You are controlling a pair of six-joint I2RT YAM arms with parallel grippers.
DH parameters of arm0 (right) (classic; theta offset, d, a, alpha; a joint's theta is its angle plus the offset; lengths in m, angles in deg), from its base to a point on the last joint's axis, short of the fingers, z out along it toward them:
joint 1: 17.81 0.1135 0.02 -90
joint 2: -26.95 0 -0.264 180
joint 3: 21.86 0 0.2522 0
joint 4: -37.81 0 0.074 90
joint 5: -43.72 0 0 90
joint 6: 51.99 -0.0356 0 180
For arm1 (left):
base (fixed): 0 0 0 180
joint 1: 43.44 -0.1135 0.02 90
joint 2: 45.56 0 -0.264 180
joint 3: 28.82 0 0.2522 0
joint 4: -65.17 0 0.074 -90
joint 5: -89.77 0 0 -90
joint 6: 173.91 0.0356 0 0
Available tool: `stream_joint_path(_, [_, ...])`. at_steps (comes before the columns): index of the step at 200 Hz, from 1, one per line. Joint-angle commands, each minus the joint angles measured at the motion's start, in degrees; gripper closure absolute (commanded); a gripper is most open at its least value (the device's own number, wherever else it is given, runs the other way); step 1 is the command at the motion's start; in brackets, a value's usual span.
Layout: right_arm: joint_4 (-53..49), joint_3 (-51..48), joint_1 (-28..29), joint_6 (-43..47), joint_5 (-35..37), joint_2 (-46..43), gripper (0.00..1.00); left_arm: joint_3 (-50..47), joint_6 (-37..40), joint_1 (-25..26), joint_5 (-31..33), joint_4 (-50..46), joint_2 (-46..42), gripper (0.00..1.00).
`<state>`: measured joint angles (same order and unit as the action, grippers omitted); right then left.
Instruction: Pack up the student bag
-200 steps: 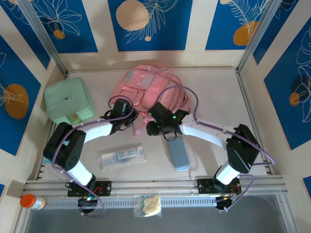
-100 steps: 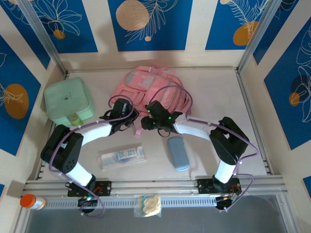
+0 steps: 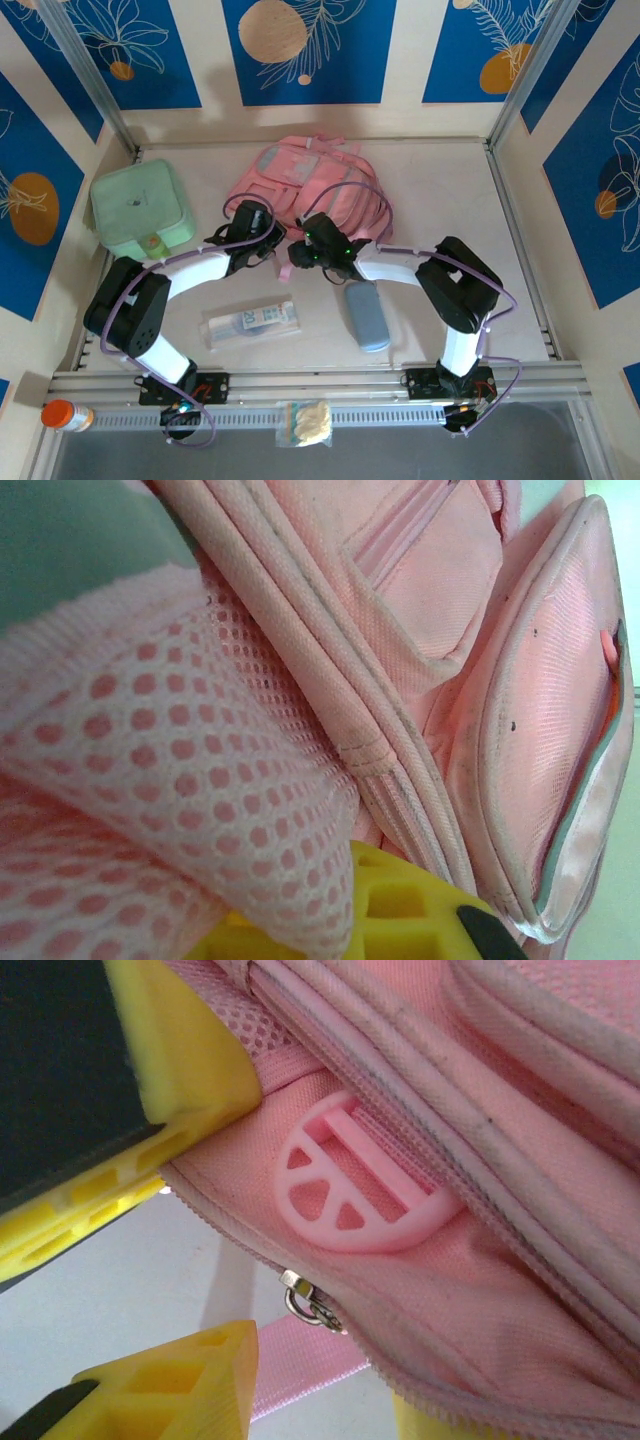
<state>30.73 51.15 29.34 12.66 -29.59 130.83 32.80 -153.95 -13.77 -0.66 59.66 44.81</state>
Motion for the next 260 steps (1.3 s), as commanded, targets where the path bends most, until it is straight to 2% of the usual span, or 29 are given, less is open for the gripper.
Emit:
stream_joint_path(1, [5.94,1.39,-0.18,4.23,0.75,2.6,0.61,3.8,1.36,1.96,-3.91,3.84,-2.68,1.0])
stream_joint_path(26, [7.62,1.99,-0.23,6.15,0.66,2.61,0.63,4.13,1.44,2.32,-4.06,3.43,-2.3,1.0])
stream_joint_path(52, [4.67,3.52,0.06,6.38,2.9,1.82,0.66,3.91,1.89,2.27,-3.38,3.45,-2.48,1.0])
stream_joint_path(79, [5.85,1.62,0.0,5.88,2.22,0.14,0.78,3.69,1.88,2.25,-3.07,3.34,-2.35,1.0])
stream_joint_path(123, [5.52,0.27,0.13,6.51,1.16,-1.87,0.91,3.39,2.38,2.29,-2.53,2.9,-2.43,1.0])
stream_joint_path(158, [-0.3,0.94,0.46,5.24,2.31,-3.21,0.99,4.06,3.64,1.9,-1.27,1.34,-2.81,1.0])
stream_joint_path(239, [-18.41,-2.73,-0.35,-1.53,4.54,-12.04,1.0,3.91,4.8,-1.65,-1.23,0.29,-4.23,1.0])
stream_joint_path(260, [-19.51,-4.91,-1.59,-0.57,2.9,-14.18,1.0,3.94,5.52,-2.63,-1.22,-0.56,-4.49,1.0])
